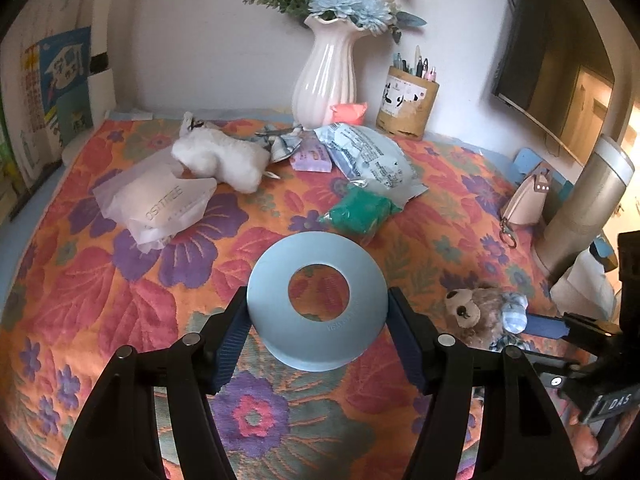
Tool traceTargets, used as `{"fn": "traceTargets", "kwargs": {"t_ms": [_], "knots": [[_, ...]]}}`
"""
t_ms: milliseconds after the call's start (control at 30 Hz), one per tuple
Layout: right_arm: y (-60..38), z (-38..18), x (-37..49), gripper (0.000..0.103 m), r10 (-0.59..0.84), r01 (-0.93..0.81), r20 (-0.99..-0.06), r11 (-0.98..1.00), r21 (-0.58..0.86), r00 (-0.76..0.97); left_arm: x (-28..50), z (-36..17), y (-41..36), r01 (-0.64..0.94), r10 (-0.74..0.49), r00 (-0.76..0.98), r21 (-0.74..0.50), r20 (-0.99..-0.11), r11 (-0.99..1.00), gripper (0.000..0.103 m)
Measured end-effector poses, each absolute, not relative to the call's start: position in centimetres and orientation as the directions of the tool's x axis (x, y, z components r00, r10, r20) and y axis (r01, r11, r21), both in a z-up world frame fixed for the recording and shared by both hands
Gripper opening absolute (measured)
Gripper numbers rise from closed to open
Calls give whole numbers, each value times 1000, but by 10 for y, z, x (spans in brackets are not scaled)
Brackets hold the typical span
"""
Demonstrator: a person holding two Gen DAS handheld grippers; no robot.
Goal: Organize soft objects
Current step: 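Grasp the pale blue foam ring with the left tool while the right tool grasps scrunchie and teddy bear, then carry the foam ring and teddy bear to the wicker basket and open both tools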
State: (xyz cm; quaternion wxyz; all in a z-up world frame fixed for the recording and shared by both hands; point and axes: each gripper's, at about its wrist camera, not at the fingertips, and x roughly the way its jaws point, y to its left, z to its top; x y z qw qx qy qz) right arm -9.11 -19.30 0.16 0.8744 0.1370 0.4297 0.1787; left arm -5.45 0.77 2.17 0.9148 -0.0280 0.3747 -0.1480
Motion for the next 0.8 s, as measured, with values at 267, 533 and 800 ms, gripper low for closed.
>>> {"fn": "traceTargets", "kwargs": {"t_ms": [267, 533, 800], "knots": [[-142, 0, -80, 47, 172, -138, -760, 984, 110, 627, -56, 23, 6, 251, -285, 686, -149, -670, 956, 64], [-154, 46, -115, 21, 252, -183, -660, 968, 174, 707, -85, 45, -8, 318, -370, 683, -199, -630, 927, 64], [-219, 114, -166, 21, 196, -76, -582, 972, 224, 789, -135, 118, -72, 495, -494, 706, -144, -507, 857, 64]]}}
